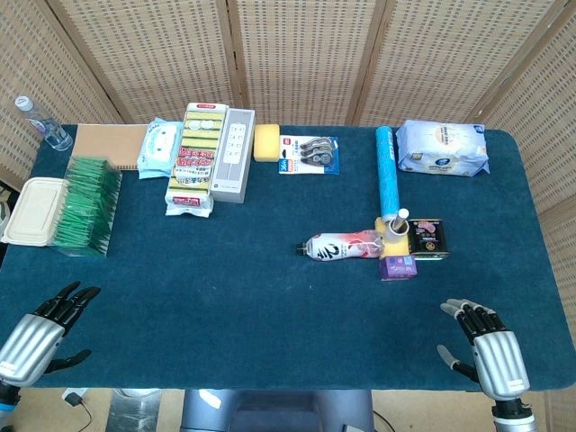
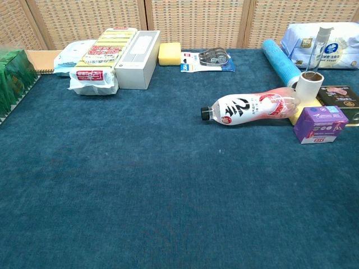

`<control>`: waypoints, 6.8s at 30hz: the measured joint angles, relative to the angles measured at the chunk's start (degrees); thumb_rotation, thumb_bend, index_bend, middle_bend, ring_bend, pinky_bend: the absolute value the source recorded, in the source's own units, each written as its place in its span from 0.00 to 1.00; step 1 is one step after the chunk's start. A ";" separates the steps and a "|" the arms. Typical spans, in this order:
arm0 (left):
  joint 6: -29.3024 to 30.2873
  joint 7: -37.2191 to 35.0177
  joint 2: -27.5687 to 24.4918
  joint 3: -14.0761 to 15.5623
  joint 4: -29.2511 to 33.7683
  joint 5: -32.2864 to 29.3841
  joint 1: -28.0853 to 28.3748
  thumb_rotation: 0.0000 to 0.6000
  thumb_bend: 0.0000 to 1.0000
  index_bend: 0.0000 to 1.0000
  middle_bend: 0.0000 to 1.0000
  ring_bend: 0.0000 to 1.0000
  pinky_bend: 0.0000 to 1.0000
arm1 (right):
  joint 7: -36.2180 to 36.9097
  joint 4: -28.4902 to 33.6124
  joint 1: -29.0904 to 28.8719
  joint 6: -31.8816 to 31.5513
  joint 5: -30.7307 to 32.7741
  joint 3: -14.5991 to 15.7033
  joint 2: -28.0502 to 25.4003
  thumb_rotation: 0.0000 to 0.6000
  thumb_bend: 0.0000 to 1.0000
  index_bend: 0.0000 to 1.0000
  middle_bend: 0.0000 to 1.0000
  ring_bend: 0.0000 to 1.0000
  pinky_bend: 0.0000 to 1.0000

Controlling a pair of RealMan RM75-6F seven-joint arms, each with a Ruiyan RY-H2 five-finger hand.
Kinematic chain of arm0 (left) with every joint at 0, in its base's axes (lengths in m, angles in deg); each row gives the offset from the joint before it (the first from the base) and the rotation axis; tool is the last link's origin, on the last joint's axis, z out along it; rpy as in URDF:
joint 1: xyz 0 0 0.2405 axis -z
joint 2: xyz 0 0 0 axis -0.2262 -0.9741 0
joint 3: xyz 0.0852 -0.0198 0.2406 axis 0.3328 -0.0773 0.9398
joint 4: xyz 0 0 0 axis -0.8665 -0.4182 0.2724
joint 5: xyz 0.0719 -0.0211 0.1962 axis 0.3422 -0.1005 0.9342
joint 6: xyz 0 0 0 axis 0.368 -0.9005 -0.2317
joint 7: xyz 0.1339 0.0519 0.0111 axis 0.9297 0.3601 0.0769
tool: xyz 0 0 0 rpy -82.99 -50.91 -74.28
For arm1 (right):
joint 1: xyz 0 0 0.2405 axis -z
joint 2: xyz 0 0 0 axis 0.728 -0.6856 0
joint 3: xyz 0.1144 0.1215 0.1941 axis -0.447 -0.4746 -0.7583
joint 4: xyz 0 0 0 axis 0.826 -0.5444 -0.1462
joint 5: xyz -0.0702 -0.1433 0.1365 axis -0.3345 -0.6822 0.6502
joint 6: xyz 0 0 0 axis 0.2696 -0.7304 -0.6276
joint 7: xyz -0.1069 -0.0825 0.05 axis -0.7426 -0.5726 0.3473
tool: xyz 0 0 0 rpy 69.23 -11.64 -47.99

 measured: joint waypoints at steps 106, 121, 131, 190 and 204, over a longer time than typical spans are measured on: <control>1.81 -2.46 -0.21 -0.10 -1.38 -0.57 -1.19 1.00 0.11 0.00 0.16 0.08 0.30 | 2.08 0.48 -27.37 35.24 32.73 -20.88 2.90 1.00 0.24 0.25 0.30 0.30 0.32; 0.62 -2.31 -0.28 -0.33 -0.99 -1.34 -0.79 1.00 0.11 0.00 0.16 0.08 0.30 | -0.12 -3.79 -30.55 37.70 36.35 -21.98 4.22 1.00 0.24 0.25 0.31 0.31 0.33; 0.17 -2.09 -0.37 -0.40 -0.61 -1.68 -0.66 1.00 0.11 0.00 0.16 0.08 0.30 | -0.96 -5.37 -31.53 38.14 37.11 -21.57 5.22 1.00 0.24 0.28 0.36 0.38 0.38; 1.02 -3.13 -0.73 -0.14 -0.92 -1.05 -0.76 1.00 0.11 0.00 0.16 0.08 0.30 | -7.55 -6.37 -34.17 35.61 41.86 -22.50 8.07 1.00 0.29 0.53 0.63 0.69 0.75; 1.49 -3.38 -0.73 -0.09 -1.15 -0.79 -0.90 1.00 0.11 0.00 0.16 0.08 0.30 | -8.75 -6.18 -34.25 34.60 41.92 -22.24 8.54 1.00 0.31 0.56 0.72 0.80 0.83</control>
